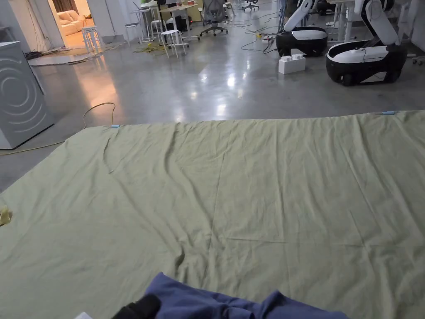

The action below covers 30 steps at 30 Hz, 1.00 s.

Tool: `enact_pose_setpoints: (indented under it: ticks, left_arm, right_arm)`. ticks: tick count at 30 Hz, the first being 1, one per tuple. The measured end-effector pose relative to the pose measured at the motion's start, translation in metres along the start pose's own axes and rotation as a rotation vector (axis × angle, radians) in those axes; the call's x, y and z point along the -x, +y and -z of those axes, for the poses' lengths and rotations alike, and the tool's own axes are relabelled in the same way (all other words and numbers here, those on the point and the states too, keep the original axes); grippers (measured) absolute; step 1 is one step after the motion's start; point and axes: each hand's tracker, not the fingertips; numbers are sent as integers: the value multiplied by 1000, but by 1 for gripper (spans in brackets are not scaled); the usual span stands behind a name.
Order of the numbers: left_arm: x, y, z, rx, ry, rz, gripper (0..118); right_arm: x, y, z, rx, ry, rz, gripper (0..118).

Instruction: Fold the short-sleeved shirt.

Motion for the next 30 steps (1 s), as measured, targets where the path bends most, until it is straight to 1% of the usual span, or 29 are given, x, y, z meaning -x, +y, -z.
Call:
enact_pose_setpoints:
  ticks: [3, 4, 5, 7, 8, 10, 12, 13, 15, 16, 17, 18, 19, 20, 21, 22, 23, 24, 25, 26, 28, 30]
  left_arm:
    - [-44, 5, -15, -8, 90, 335, 8]
    - [-30, 10, -8, 7, 93, 434, 8]
    - [-33, 4, -4, 25, 62, 473, 8]
    - [-54, -30, 11, 76, -29, 471, 8]
    - [-67, -57, 23, 134, -81, 464, 8]
    - [-82, -115, 52, 291, -124, 533, 8]
    - [-90, -176, 82, 432, -76, 675, 9]
    - [-88, -202, 97, 480, -31, 704, 9]
    - [-79, -228, 119, 556, 26, 676, 9]
    - [-76, -241, 128, 575, 57, 657, 13]
    - [-74, -243, 131, 588, 85, 659, 23]
    - [-73, -242, 130, 597, 62, 658, 41]
    - [-74, -232, 122, 614, -36, 620, 67]
    - [-80, -220, 104, 609, -145, 582, 79]
    - [-83, -209, 92, 573, -203, 555, 84]
    - [-87, -195, 81, 522, -218, 528, 84]
    - [-88, -183, 74, 468, -200, 506, 84]
    - [-91, -174, 64, 413, -171, 479, 83]
    - [-88, -166, 62, 353, -116, 447, 79]
    - [-84, -160, 65, 335, -79, 424, 62]
    - [-76, -163, 78, 359, -25, 430, 1]
    - [-69, -178, 101, 392, 63, 429, 1]
  right_arm:
    - [1, -2, 5, 6, 14, 2, 2]
    - [2, -3, 7, 10, 20, 4, 2]
    - [3, -4, 8, 12, 23, 3, 2]
    - [6, -4, 11, 19, 21, 0, 2]
    - [8, -3, 10, 19, 19, -5, 2]
    - [12, -3, 3, 5, 14, -32, 2]
    - [11, -6, -5, -3, 6, -34, 2]
    - [11, -6, -9, -7, 1, -33, 2]
    - [9, -13, -16, -2, -15, -12, 2]
    - [8, -15, -17, 2, -16, -10, 2]
    - [6, -20, -19, 13, -23, -7, 2]
    - [5, -23, -19, 22, -33, -5, 2]
    - [3, -26, -19, 33, -34, -9, 2]
    - [2, -29, -19, 50, -14, -20, 2]
    - [2, -31, -19, 64, 11, -33, 2]
    - [3, -32, -19, 71, 34, -46, 2]
    - [2, -34, -17, 73, 52, -49, 2]
    - [2, -35, -15, 78, 72, -47, 2]
    - [3, -35, -12, 83, 85, -39, 2]
    - [3, -35, -8, 84, 94, -32, 2]
    - [4, -34, -3, 82, 98, -24, 2]
    - [8, -33, -2, 76, 99, -25, 2]
